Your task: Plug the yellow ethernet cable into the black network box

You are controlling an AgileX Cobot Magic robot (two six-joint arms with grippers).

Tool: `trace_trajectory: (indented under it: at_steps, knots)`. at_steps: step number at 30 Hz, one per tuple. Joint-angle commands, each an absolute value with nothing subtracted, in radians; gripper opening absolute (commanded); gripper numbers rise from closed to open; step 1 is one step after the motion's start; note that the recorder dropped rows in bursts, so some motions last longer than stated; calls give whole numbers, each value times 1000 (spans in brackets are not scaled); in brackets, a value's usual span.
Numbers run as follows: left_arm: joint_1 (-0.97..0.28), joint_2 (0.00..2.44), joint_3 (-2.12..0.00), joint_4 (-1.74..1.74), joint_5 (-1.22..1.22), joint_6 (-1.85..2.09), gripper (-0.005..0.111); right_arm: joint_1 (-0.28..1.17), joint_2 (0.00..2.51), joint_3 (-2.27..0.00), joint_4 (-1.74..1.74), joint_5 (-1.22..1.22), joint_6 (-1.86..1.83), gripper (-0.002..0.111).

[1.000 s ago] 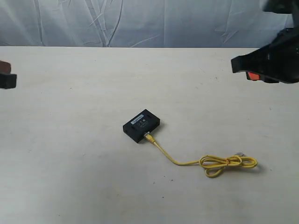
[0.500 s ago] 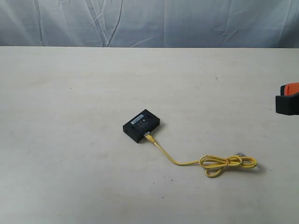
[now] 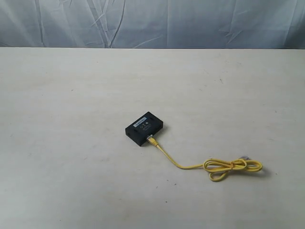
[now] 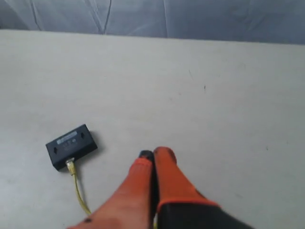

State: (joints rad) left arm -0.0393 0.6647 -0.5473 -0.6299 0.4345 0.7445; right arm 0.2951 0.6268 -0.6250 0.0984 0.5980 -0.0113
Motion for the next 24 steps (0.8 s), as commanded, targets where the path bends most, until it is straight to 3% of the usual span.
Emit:
trace_trajectory:
  at_steps: [1, 6, 15, 24]
  knots:
    - [-41, 658, -545, -631, 426, 740, 0, 261, 480, -574, 77, 590, -27, 0]
    - [-41, 658, -545, -636, 424, 740, 0, 180, 331, -428, 74, 585, -27, 0]
    - [-41, 658, -545, -634, 424, 740, 0, 175, 10, -174, -23, 450, -32, 0]
    - [-41, 653, -545, -634, 426, 740, 0, 175, 0, -43, -25, 398, -32, 0]
